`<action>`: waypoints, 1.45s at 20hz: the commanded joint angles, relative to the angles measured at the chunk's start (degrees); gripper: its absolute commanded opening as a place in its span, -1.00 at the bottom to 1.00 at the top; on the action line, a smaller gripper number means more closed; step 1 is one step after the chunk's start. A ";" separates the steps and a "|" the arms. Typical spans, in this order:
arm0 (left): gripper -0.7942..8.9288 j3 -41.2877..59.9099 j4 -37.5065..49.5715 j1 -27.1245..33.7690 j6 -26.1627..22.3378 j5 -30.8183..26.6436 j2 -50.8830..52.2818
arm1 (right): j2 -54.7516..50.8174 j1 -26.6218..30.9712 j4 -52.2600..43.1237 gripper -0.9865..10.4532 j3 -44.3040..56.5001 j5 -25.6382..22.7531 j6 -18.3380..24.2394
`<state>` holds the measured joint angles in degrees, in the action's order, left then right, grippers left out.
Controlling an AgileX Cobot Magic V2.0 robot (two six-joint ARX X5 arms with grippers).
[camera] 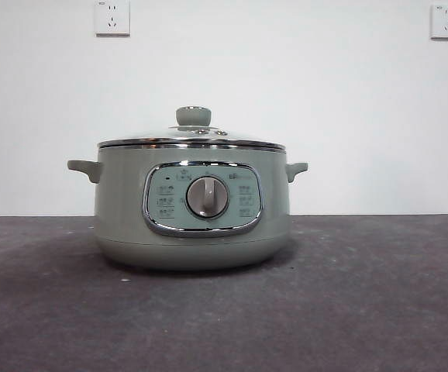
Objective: Pick up the egg,open the lid,put the egg in the pot,close the lid
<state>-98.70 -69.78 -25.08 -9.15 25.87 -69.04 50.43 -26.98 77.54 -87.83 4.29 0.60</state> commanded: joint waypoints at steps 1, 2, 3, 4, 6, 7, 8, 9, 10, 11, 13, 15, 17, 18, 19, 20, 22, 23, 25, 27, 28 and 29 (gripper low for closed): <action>-0.84 0.07 0.57 0.13 1.03 0.02 -0.24 | 0.74 -0.02 1.27 -0.82 0.39 -0.26 -0.59; -0.84 0.09 0.42 0.17 1.03 -0.13 -0.28 | 1.22 -0.02 1.27 -0.82 0.39 -0.26 -0.59; -0.85 0.09 1.07 0.28 1.29 -0.37 -0.28 | 1.55 -0.02 1.27 -0.82 0.39 -0.26 -0.59; -0.84 0.09 3.32 0.59 1.49 -0.35 -0.28 | 2.08 -0.02 1.27 -0.82 0.39 -0.26 -0.59; -0.84 0.09 8.92 1.14 0.98 -0.35 -0.28 | 3.34 -0.02 1.27 -0.82 0.39 -0.26 -0.59; -0.84 0.22 11.45 1.60 0.24 -0.96 -0.28 | 3.91 -0.02 1.27 -0.82 0.39 -0.26 -0.59; -0.84 0.74 14.71 3.37 -1.36 -2.14 0.66 | 4.79 -0.02 1.27 -0.82 0.39 -0.26 -0.59; -0.84 1.55 17.75 5.40 -2.36 -2.25 1.57 | 5.46 -0.02 1.29 -0.82 0.39 -0.26 -0.59; -0.84 3.50 21.55 8.11 -3.28 -1.68 3.54 | 6.21 -0.02 1.27 -0.82 0.39 -0.26 -0.59; -0.84 5.99 24.70 10.03 -3.34 -1.03 5.57 | 6.75 0.00 1.27 -0.82 0.39 -0.26 -0.59; -0.84 14.95 32.54 13.86 -3.30 1.55 11.80 | 8.41 0.00 1.27 -0.82 0.37 -0.26 -0.59; -0.84 26.95 40.11 18.23 -3.32 0.83 19.43 | 10.27 0.00 1.25 -0.82 0.37 -0.26 -0.59; -0.84 39.76 46.45 22.51 -3.37 -2.05 27.30 | 11.96 0.00 1.25 -0.82 0.37 -0.26 -0.59; -0.84 46.82 49.66 24.22 -3.34 -4.46 31.65 | 12.72 0.00 1.25 -0.82 0.37 -0.26 -0.59; -0.84 52.37 51.87 25.20 -3.34 -6.38 35.23 | 13.35 0.00 1.25 -0.82 0.37 -0.24 -0.59; -0.84 58.36 54.01 25.90 -3.34 -8.22 39.10 | 14.05 0.00 1.25 -0.82 0.37 -0.26 -0.59; -0.84 69.99 58.80 26.58 -2.89 -11.26 46.95 | 15.45 0.00 1.25 -0.82 0.37 -0.26 -0.59; -0.84 74.38 60.52 26.71 -2.58 -11.87 49.92 | 15.93 0.00 1.25 -0.82 0.37 -0.26 -0.59; -0.84 82.47 62.66 26.71 -0.66 -13.57 55.69 | 16.87 0.00 1.22 -0.82 0.37 -0.26 -0.59; -0.84 87.80 62.58 26.71 1.49 -16.35 59.54 | 17.42 0.00 1.22 -0.82 0.37 -0.26 -0.59; -0.84 89.92 62.53 26.71 2.47 -17.25 61.18 | 17.66 0.00 1.20 -0.82 0.37 -0.24 -0.59; -0.84 91.71 62.51 26.73 3.21 -17.40 62.69 | 17.77 0.00 1.14 -0.82 0.37 -0.26 -0.59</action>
<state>-7.31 -8.08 1.45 -7.49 8.45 -6.74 68.03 -26.98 77.54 -87.83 4.27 0.60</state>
